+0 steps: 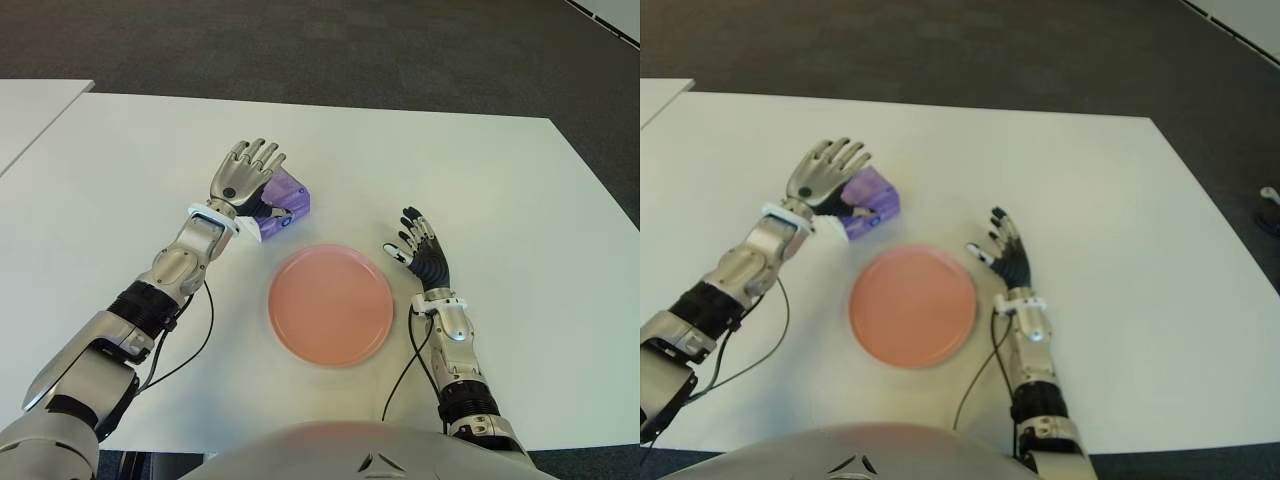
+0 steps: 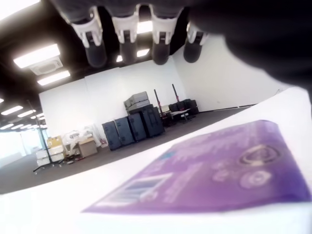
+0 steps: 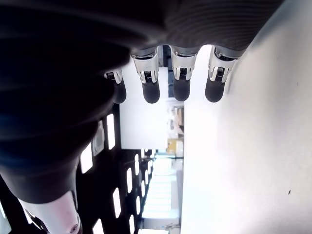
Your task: Put the tissue paper into the plate.
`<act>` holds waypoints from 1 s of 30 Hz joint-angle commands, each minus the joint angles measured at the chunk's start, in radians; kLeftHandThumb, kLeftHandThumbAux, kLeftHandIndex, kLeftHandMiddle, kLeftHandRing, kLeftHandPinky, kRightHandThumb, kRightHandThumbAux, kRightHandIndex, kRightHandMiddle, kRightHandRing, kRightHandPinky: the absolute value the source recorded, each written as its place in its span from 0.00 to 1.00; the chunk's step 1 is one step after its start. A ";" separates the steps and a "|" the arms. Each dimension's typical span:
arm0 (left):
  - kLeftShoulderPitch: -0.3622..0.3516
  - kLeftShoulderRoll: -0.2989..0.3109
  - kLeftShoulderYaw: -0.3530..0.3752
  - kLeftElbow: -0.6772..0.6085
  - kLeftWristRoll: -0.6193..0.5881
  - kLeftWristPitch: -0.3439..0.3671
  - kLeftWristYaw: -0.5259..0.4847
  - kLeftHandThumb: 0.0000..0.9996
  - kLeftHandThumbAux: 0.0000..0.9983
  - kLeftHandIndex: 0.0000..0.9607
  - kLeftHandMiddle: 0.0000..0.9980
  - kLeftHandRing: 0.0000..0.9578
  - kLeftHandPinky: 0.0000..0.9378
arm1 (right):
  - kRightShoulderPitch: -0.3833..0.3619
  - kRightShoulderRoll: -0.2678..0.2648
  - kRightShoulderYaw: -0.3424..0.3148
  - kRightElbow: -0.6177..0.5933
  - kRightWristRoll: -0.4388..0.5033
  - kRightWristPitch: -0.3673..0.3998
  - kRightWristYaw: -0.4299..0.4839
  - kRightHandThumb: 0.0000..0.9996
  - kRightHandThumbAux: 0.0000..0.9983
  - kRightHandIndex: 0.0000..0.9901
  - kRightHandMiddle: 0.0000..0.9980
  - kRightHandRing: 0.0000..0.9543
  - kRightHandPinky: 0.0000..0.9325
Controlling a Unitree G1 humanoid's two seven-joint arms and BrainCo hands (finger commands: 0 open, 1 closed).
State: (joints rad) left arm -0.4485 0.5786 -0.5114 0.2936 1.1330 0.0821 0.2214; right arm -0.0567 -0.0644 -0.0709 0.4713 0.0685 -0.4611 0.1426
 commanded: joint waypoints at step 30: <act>0.055 -0.107 -0.028 0.006 0.010 0.172 -0.316 0.00 0.29 0.00 0.00 0.00 0.00 | 0.065 0.016 -0.003 0.066 0.005 0.065 -0.011 0.00 0.73 0.00 0.00 0.00 0.00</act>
State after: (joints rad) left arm -0.4089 0.4824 -0.5243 0.2717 1.1380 0.2460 -0.0933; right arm -0.0569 -0.0593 -0.0710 0.4710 0.0719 -0.4573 0.1369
